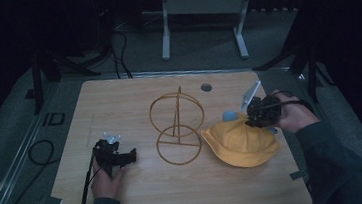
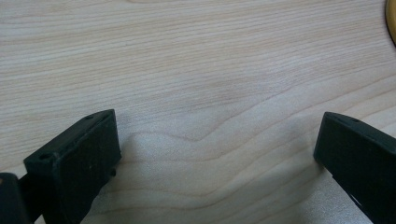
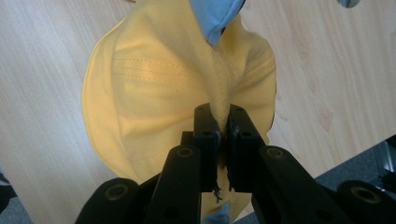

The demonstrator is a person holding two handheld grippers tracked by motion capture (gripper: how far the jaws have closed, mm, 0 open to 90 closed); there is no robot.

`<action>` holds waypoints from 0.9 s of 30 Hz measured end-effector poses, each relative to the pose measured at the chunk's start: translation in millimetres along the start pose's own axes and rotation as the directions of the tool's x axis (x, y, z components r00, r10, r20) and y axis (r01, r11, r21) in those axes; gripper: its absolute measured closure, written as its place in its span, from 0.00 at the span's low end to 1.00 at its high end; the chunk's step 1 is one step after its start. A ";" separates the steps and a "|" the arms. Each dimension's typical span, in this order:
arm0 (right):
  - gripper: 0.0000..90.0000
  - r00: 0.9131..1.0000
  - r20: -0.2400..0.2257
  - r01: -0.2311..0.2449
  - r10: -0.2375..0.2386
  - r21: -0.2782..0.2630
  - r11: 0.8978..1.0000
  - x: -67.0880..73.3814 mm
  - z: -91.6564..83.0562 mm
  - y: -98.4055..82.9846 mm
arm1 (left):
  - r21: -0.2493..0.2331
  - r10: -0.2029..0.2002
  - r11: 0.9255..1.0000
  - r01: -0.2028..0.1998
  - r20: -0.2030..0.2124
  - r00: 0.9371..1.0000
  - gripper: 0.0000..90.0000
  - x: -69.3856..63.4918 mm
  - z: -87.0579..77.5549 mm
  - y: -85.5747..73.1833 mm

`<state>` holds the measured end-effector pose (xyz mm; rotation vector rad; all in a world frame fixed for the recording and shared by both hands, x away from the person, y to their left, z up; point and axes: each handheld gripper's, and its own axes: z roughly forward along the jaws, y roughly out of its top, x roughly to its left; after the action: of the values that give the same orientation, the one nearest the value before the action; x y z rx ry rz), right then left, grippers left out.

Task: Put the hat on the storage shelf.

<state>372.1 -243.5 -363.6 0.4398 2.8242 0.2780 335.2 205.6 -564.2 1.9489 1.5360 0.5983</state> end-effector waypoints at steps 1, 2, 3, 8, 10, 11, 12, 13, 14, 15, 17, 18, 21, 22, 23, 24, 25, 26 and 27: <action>0.94 1.000 0.007 0.003 -0.003 0.001 1.000 -0.6 -1.6 -0.7 | 0.000 0.000 1.000 0.000 0.000 1.000 0.00 0.0 0.0 0.0; 0.94 1.000 0.005 0.003 -0.003 0.000 1.000 -1.5 -2.6 -1.3 | 0.000 0.000 1.000 0.000 0.000 1.000 0.00 0.0 0.0 0.0; 0.94 1.000 0.009 0.001 -0.001 -0.001 1.000 -1.9 -3.3 -1.8 | 0.000 0.000 1.000 0.000 0.000 1.000 0.00 0.0 0.0 0.0; 0.94 1.000 0.019 0.004 -0.004 -0.002 1.000 -5.9 -8.7 -5.2 | 0.000 0.000 1.000 0.000 0.000 1.000 0.00 0.0 0.0 0.0; 0.94 1.000 0.017 0.002 -0.002 -0.007 1.000 -7.1 -10.7 -6.7 | 0.000 0.000 1.000 0.000 0.000 1.000 0.00 0.0 0.0 0.0; 0.94 1.000 0.019 0.002 -0.002 -0.007 1.000 -7.9 -11.4 -7.4 | 0.000 0.000 1.000 0.000 0.000 1.000 0.00 0.0 0.0 0.0; 0.94 1.000 0.018 0.001 -0.001 -0.006 1.000 -8.6 -12.2 -8.0 | 0.000 0.000 1.000 0.000 0.000 1.000 0.00 0.0 0.0 0.0; 0.94 1.000 0.019 0.002 -0.002 -0.007 1.000 -9.2 -12.9 -8.6 | 0.001 0.000 1.000 0.000 0.000 1.000 0.00 0.0 -0.1 0.0; 0.94 1.000 0.024 0.002 -0.002 -0.010 1.000 -9.7 -13.7 -9.4 | 0.000 0.000 1.000 0.000 0.000 1.000 0.00 0.0 0.0 0.0; 0.94 1.000 0.026 -0.001 0.002 -0.014 1.000 -10.1 -14.6 -10.0 | 0.000 0.000 1.000 0.000 0.000 1.000 0.00 0.0 0.0 0.0; 0.94 1.000 0.030 -0.002 0.003 -0.023 1.000 -11.1 -16.7 -11.6 | 0.000 0.000 1.000 0.000 0.000 1.000 0.00 0.0 0.0 0.0; 0.94 1.000 0.030 -0.003 0.004 -0.027 1.000 -11.5 -17.3 -12.3 | 0.000 0.000 1.000 0.000 0.000 1.000 0.00 0.0 0.0 0.0; 0.94 0.999 0.035 -0.003 0.004 -0.029 1.000 -13.3 -20.7 -13.7 | 0.000 0.000 1.000 0.000 0.000 1.000 0.00 0.0 0.0 0.0; 0.94 0.999 0.034 -0.002 0.003 -0.031 1.000 -14.4 -22.2 -13.9 | 0.000 0.000 1.000 0.000 0.000 1.000 0.00 0.0 0.0 0.0; 0.94 0.999 0.032 -0.001 0.002 -0.033 0.999 -15.4 -23.6 -14.0 | 0.001 0.001 1.000 -0.001 0.001 1.000 0.00 0.1 0.0 0.0; 0.94 1.000 0.030 0.000 0.002 -0.034 0.999 -16.4 -25.2 -14.0 | 0.000 0.001 1.000 -0.001 0.001 1.000 0.00 0.1 0.0 0.0; 0.94 1.000 0.029 0.000 0.001 -0.037 0.999 -17.4 -26.8 -13.8 | 0.000 0.002 1.000 -0.002 0.001 1.000 0.00 0.1 0.0 0.0; 0.94 1.000 0.028 0.002 -0.001 -0.038 0.999 -18.4 -28.3 -13.6 | 0.000 0.002 1.000 -0.002 0.001 1.000 0.00 0.1 0.0 0.0; 0.94 1.000 0.031 0.006 -0.004 -0.034 0.999 -19.4 -29.9 -13.3 | 0.000 0.002 1.000 -0.002 0.000 1.000 0.00 0.1 0.0 0.0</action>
<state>377.6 -266.5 -333.8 0.4258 2.7860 0.3157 335.3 205.7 -564.2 1.9504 1.5344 0.5985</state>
